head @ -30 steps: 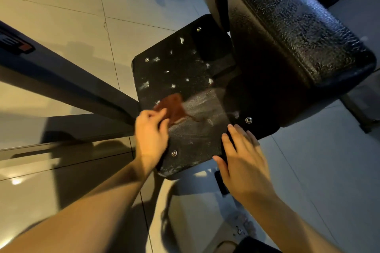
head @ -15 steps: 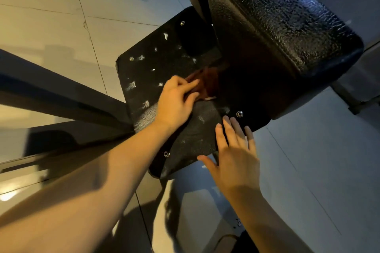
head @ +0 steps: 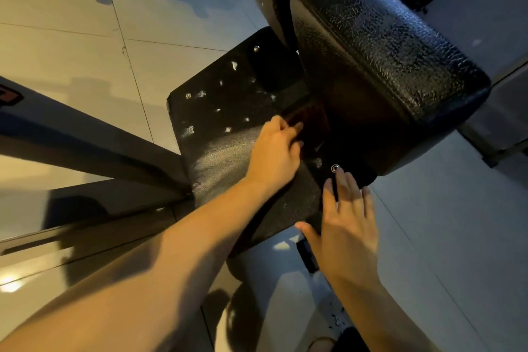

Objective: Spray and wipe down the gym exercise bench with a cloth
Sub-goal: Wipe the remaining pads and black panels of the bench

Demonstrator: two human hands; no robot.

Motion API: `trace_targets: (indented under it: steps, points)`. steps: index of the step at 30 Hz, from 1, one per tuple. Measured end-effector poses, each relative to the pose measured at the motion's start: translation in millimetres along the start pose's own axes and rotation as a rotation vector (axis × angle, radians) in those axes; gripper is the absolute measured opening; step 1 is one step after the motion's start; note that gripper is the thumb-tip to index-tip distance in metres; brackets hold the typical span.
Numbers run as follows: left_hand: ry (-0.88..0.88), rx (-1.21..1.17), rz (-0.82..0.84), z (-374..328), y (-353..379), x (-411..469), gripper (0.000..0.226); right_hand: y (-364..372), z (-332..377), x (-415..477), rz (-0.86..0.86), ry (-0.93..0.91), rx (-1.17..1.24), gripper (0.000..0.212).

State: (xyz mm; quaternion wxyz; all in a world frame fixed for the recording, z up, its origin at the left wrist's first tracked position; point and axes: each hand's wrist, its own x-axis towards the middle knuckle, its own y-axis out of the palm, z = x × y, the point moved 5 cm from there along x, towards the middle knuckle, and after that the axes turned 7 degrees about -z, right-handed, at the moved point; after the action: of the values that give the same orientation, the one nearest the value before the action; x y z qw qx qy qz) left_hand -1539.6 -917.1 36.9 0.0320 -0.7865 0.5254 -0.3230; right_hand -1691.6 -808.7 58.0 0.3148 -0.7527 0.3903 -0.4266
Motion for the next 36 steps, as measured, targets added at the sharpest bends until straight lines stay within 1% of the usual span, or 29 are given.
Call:
trace_targets:
  steps: [2, 3, 6, 10, 13, 14, 15, 17, 19, 20, 22, 23, 25, 26, 27, 29, 31, 33, 35, 36]
  points:
    - [0.014, 0.041, -0.029, 8, -2, 14, 0.039, -1, 3, -1, -0.015, -0.009, 0.001, 0.096]
    - [-0.014, 0.070, -0.047, 21, -6, 19, 0.042, -1, 3, -2, -0.023, -0.014, 0.000, 0.095]
    - [-0.174, 0.138, -0.068, 78, -26, 15, 0.044, 2, 2, -4, -0.045, -0.012, 0.000, 0.095]
    - [-0.237, 0.263, -0.044, 118, -55, -54, 0.042, 8, 2, -5, -0.085, 0.005, 0.038, 0.091]
    - [-0.312, 0.303, -0.067, 108, -60, -90, 0.043, 8, 2, -3, -0.086, 0.006, 0.043, 0.093]
    - [-0.296, 0.275, -0.069, 95, -54, -87, 0.043, 7, 2, -3, -0.088, 0.003, 0.041, 0.092]
    - [-0.241, 0.232, -0.060, 76, -44, -78, 0.043, 7, 2, -3, -0.084, 0.002, 0.036, 0.093]
    - [-0.067, 0.136, -0.033, 32, -21, -44, 0.041, 6, 3, -4, -0.065, 0.006, 0.024, 0.095]
    - [0.024, 0.121, 0.006, -2, 2, -5, 0.039, 4, 3, -4, -0.054, 0.006, 0.010, 0.096]
    - [0.034, 0.138, 0.016, -9, 8, 12, 0.041, 3, 3, -4, -0.055, 0.006, 0.003, 0.096]
    - [0.022, 0.184, -0.016, 2, 4, 29, 0.044, 3, 3, -3, -0.069, 0.001, -0.009, 0.096]
    - [-0.029, 0.204, -0.045, 21, -3, 28, 0.044, 3, 2, -4, -0.079, 0.000, -0.012, 0.095]
    - [-0.193, 0.253, -0.082, 73, -25, 11, 0.043, 5, 1, -4, -0.107, 0.005, 0.001, 0.093]
    - [-0.249, 0.261, -0.069, 95, -36, -4, 0.043, 6, 1, -5, -0.114, 0.007, 0.009, 0.092]
    - [-0.267, 0.262, -0.047, 110, -46, -20, 0.043, 8, 1, -6, -0.115, 0.007, 0.015, 0.092]
    - [-0.215, 0.260, -0.015, 110, -53, -49, 0.044, 11, 0, -6, -0.109, 0.004, 0.026, 0.093]
    - [-0.139, 0.205, -0.020, 78, -42, -64, 0.046, 12, 0, -6, -0.103, 0.006, 0.037, 0.092]
    - [-0.019, 0.094, 0.015, 36, -21, -56, 0.046, 10, 1, -5, -0.099, 0.014, 0.043, 0.096]
    - [0.091, 0.076, 0.043, 4, -4, -32, 0.044, 7, 1, -5, -0.096, 0.011, 0.038, 0.096]
    - [0.105, 0.091, 0.047, 0, -1, -18, 0.044, 6, 1, -5, -0.091, 0.010, 0.031, 0.096]
